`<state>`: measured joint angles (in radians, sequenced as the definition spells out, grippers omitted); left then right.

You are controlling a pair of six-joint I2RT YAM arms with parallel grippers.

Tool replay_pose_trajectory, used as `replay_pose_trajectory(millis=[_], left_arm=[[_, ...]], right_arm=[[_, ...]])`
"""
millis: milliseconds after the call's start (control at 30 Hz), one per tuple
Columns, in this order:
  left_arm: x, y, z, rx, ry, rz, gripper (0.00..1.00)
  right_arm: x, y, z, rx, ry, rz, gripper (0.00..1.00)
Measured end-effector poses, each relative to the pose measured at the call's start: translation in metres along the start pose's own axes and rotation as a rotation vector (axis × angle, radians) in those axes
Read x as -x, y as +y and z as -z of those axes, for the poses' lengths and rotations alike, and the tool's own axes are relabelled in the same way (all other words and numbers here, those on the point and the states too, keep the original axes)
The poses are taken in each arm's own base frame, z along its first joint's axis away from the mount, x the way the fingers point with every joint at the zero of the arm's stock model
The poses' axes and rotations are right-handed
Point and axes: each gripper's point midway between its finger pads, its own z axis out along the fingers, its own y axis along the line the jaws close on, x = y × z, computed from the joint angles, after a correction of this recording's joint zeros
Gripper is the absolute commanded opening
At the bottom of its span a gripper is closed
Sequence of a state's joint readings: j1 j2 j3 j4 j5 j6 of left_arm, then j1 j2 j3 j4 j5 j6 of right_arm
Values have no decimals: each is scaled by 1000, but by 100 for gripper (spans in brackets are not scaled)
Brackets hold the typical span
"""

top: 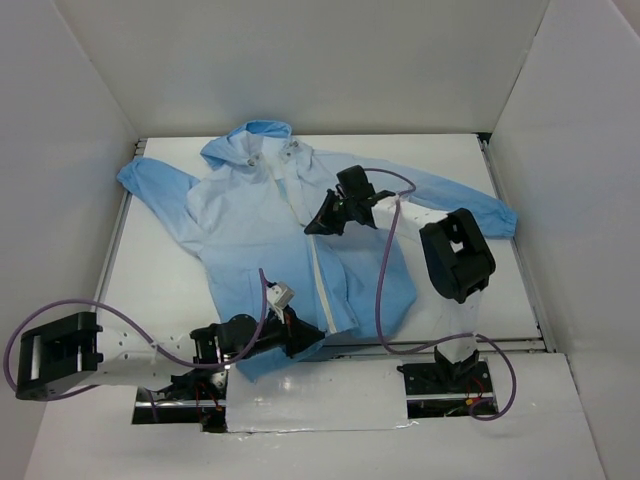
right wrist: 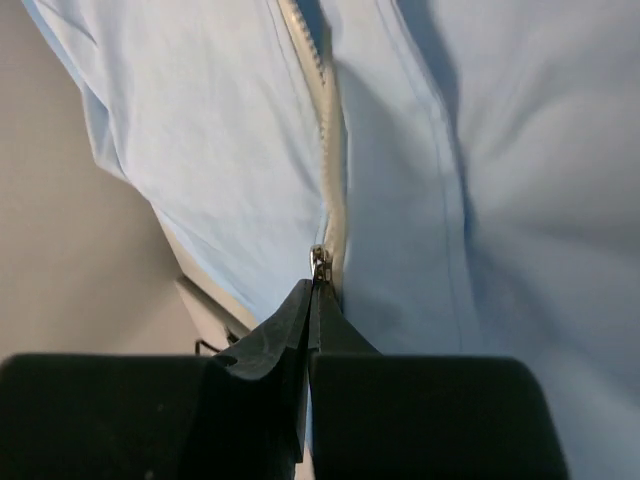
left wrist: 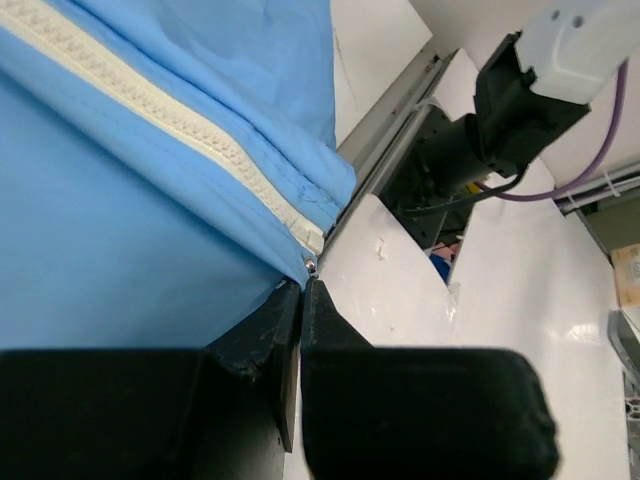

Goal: Zip up the jacket

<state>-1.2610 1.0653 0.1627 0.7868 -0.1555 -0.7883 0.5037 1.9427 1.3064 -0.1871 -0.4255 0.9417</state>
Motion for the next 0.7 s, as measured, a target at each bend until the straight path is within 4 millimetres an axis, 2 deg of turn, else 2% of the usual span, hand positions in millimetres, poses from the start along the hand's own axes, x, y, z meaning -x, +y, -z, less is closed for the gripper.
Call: replay_pose_trajectory(millis=[100, 233, 367, 500, 633, 667, 700], left_arm=[[2, -8, 5, -24, 4, -1, 0], [8, -24, 14, -87, -3, -19, 0], [3, -26, 18, -104, 27, -53, 0], [-4, -28, 19, -121, 59, -60, 0], [-7, -28, 20, -113, 70, -61, 0], [-7, -25, 21, -94, 75, -63, 3], [-5, -24, 22, -80, 73, -64, 38]], right_arm=[[23, 3, 5, 35, -71, 10, 0], [38, 7, 15, 62, -132, 36, 0], [64, 31, 19, 123, -173, 60, 0], [105, 65, 13, 191, -231, 94, 0], [117, 74, 13, 212, -247, 109, 0], [118, 74, 13, 215, -249, 114, 0], [118, 75, 14, 219, -254, 120, 0]])
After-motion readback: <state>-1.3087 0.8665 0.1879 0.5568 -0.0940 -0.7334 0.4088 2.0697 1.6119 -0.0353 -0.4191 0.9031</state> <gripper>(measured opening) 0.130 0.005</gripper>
